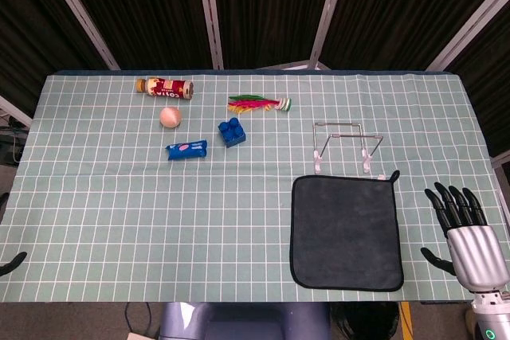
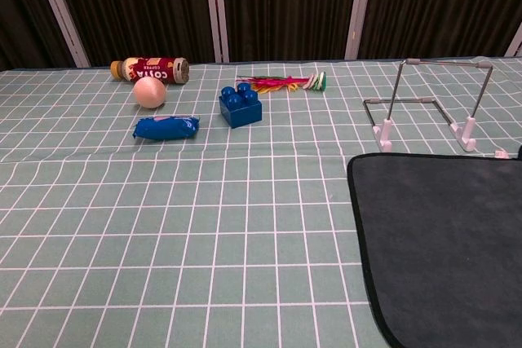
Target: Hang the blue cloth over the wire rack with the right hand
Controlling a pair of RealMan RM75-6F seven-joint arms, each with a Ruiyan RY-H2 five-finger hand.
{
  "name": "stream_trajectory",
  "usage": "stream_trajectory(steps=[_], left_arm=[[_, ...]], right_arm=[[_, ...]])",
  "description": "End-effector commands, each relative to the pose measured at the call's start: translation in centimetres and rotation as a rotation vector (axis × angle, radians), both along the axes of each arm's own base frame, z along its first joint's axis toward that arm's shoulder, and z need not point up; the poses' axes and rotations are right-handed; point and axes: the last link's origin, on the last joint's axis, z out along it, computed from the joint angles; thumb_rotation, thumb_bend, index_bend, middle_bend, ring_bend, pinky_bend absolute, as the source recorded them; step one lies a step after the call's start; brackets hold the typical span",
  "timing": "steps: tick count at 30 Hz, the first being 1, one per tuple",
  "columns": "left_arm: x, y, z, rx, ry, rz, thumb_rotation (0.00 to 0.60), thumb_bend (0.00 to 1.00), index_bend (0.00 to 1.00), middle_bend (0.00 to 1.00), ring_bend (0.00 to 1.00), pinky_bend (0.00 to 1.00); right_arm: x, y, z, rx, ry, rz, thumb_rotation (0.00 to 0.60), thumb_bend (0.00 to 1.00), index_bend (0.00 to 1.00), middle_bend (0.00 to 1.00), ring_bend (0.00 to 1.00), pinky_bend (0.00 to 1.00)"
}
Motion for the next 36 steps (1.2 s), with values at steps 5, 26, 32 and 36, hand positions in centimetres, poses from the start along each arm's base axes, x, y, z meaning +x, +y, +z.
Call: stream_trajectory(steps=[5, 26, 32, 36], left_arm=[[-0.1, 0.1, 0.0, -0.001, -0.002, 0.006, 0.6, 0.0, 0.0, 0.0, 0.0, 0.0], [-0.3, 1.5, -1.5, -0.016, 0.046, 0.046, 0.6, 0.0, 0.0, 0.0, 0.0, 0.0], [-0.4, 1.8, -1.6, -0.019, 0.051, 0.056, 0.6, 0.0, 0.0, 0.0, 0.0, 0.0], [-0.5, 1.9, -1.5, -0.013, 0.051, 0.058, 0.6, 0.0, 0.0, 0.0, 0.0, 0.0]], right_arm=[[0.2, 0.2, -0.6, 0.034, 0.01, 0.004, 0.6, 0.0, 0.0, 0.0, 0.0, 0.0], [0.3, 3.8, -13.9, 0.625, 0.138, 0.246, 0.6, 0.13, 0.35, 0.0, 0.0, 0.0], [0.3, 3.5, -15.5, 0.589, 0.196, 0.288, 0.6, 0.14, 0.38, 0.0, 0.0, 0.0], [0.0, 3.4, -16.4, 0.58, 0.233, 0.302, 0.6, 0.14, 0.39, 0.0, 0.0, 0.0]])
